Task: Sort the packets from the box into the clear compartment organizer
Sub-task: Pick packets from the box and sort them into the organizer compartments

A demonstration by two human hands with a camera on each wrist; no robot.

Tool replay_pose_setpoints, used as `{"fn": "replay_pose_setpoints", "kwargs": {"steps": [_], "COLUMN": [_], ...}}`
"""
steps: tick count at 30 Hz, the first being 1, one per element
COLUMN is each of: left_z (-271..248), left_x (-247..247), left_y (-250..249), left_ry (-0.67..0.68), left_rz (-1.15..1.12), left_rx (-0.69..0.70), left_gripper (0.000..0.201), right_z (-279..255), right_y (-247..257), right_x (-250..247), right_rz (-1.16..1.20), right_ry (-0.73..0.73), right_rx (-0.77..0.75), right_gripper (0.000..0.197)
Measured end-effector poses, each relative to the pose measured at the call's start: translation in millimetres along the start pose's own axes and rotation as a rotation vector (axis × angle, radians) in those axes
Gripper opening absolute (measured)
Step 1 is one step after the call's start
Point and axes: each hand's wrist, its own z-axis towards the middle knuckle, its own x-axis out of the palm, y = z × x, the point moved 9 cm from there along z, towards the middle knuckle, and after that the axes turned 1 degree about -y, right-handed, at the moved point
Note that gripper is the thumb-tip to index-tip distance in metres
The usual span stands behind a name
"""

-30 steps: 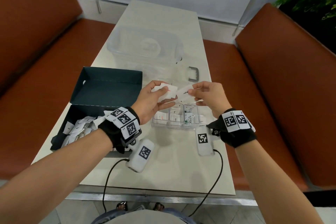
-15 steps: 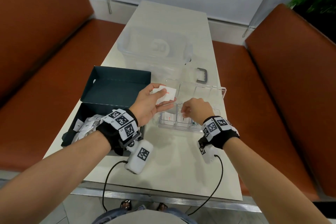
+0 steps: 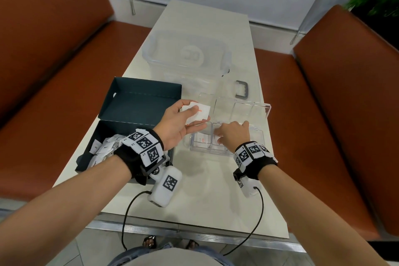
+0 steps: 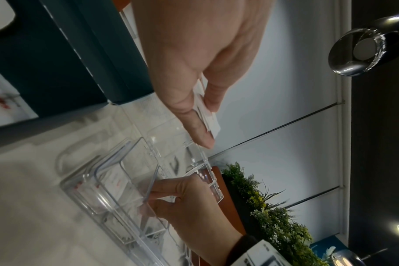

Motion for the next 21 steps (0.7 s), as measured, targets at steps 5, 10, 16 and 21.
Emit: {"fn": "replay_pose_setpoints", "kwargs": {"steps": [5,10,16,21], "left_z": [-1,-2,-2,-4], "left_x": [-1,-2,-4,-9], "left_y": [1,1,1,1], "left_ry": [-0.001,0.003,0.002,-0.014], "left_rz": [0.004,-0.002,-0.007,0.022], "left_rx": [-0.005,-0.01,-0.016,-0.014], "left_gripper": [0.014,0.015,0.014,0.017], "right_z": [-2,-4,-5,-14], "right_y": [0,5,-3,-22], "right_x": [2,-2,-8,-42], "right_rz": [0.025,0.065,0.171,0.49], "right_ry": [-0.023,-0.086,-0.069,-0.145], "right_rx": [0.014,-0.026,-0.001,0.064], "right_gripper": [0.019,0.023,0.02,0.012]}}
